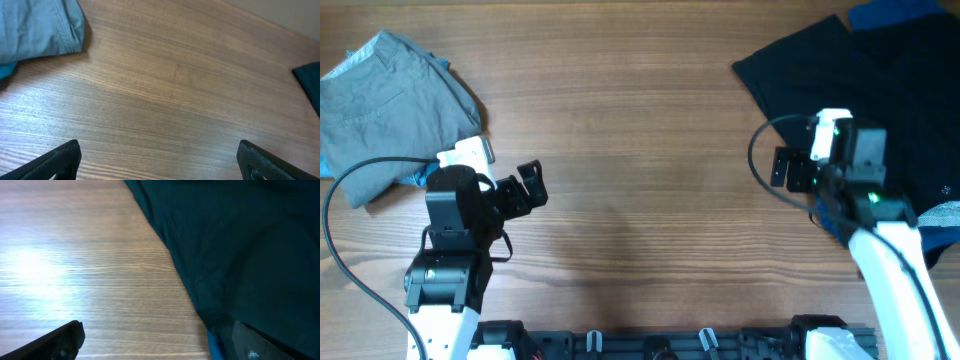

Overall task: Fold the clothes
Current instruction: 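Grasp the black shorts with the right gripper at the right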

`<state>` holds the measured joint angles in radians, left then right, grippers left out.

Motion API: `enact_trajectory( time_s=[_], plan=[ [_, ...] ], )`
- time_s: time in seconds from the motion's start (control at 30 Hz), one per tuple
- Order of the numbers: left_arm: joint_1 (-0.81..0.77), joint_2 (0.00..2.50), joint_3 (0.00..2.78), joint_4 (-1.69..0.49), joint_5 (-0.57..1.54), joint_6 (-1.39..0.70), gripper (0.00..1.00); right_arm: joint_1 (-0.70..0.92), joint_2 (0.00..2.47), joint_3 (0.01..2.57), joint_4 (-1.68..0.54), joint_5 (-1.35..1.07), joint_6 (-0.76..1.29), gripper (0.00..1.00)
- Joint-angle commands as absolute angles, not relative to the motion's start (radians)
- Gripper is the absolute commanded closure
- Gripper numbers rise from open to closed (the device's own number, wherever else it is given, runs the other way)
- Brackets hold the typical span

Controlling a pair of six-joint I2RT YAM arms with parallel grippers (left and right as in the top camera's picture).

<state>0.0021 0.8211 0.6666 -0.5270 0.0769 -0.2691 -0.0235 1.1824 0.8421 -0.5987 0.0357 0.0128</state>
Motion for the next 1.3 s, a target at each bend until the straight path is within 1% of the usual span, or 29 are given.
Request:
enact_trajectory(
  time_s=[0.0,0.07,0.13,0.27,0.3,0.33,0.37,0.4,0.43,0.47,0.53,0.57,0.6,0.63,0.73,0.8,0.83,0.9,0.93,1.0,1.07,1.17,1.23,1.27],
  plan=[
    [0.007,0.823,0.685,-0.530,0.089,-0.274,0.00,-0.028,1.317,0.863,-0.549,0.170,0.002,0.00],
    [0.007,0.823,0.685,-0.530,0.089,-0.274,0.00,-0.032,1.441,0.863,-0.508,0.234,-0.001,0.00],
    [0.007,0.823,0.685,-0.530,0.089,-0.274,0.00,-0.032,1.545,0.863,-0.461,0.247,-0.034,0.01],
    [0.007,0.823,0.685,-0.533,0.089,-0.274,0.00,-0.033,1.662,0.863,-0.293,0.247,-0.087,0.01],
    [0.007,0.823,0.685,-0.533,0.090,-0.274,0.00,-0.033,1.684,0.863,-0.258,0.247,-0.088,0.09],
    [0.007,0.823,0.685,-0.533,0.097,-0.274,0.00,-0.033,1.711,0.863,-0.233,0.247,-0.088,0.12],
    [0.007,0.823,0.685,-0.533,0.105,-0.274,0.00,-0.033,1.731,0.863,-0.222,0.247,-0.088,0.21],
    [0.007,0.823,0.685,-0.533,0.105,-0.274,0.00,-0.035,1.751,0.863,-0.216,0.247,-0.087,0.23],
    [0.007,0.823,0.685,-0.533,0.105,-0.274,0.00,-0.037,1.782,0.863,-0.212,0.247,-0.087,0.29],
    [0.007,0.823,0.685,-0.533,0.105,-0.274,0.00,-0.040,1.796,0.863,-0.212,0.248,-0.087,0.43],
    [0.007,0.823,0.685,-0.533,0.105,-0.274,0.00,-0.050,1.802,0.863,-0.201,0.248,-0.086,0.78],
    [0.007,0.823,0.685,-0.533,0.105,-0.274,0.00,-0.050,1.799,0.864,-0.195,0.256,-0.086,0.91],
    [0.007,0.823,0.685,-0.533,0.105,-0.274,0.00,-0.050,1.788,0.871,-0.204,0.265,-0.080,0.96],
    [0.007,0.823,0.685,-0.533,0.105,-0.274,0.00,-0.050,1.778,0.877,-0.213,0.266,-0.076,0.96],
    [0.007,0.823,0.685,-0.531,0.104,-0.274,0.00,-0.050,1.666,1.001,-0.347,0.213,-0.089,0.96],
    [0.007,0.824,0.685,-0.528,0.104,-0.274,0.00,-0.044,1.581,1.129,-0.484,0.107,-0.101,0.96],
    [0.007,0.825,0.685,-0.524,0.104,-0.274,0.00,-0.030,1.539,1.189,-0.546,0.017,-0.086,0.96],
    [0.007,0.828,0.685,-0.513,0.104,-0.274,0.00,-0.003,1.495,1.216,-0.574,-0.094,-0.014,0.96],
    [0.007,0.832,0.685,-0.499,0.104,-0.274,0.00,0.027,1.473,1.216,-0.583,-0.203,0.051,0.96],
    [0.007,0.844,0.685,-0.482,0.104,-0.274,0.00,0.102,1.489,1.216,-0.584,-0.311,0.200,0.96],
    [0.007,0.865,0.685,-0.479,0.104,-0.274,0.00,0.187,1.523,1.216,-0.540,-0.331,0.301,0.96],
    [0.007,0.896,0.685,-0.479,0.105,-0.278,0.00,0.311,1.568,1.216,-0.365,-0.360,0.320,0.96],
    [0.007,0.916,0.685,-0.479,0.109,-0.278,0.00,0.380,1.589,1.216,-0.052,-0.331,0.317,0.93],
    [0.007,0.922,0.685,-0.479,0.113,-0.278,0.00,0.389,1.594,1.216,0.027,-0.331,0.319,0.89]
  ],
)
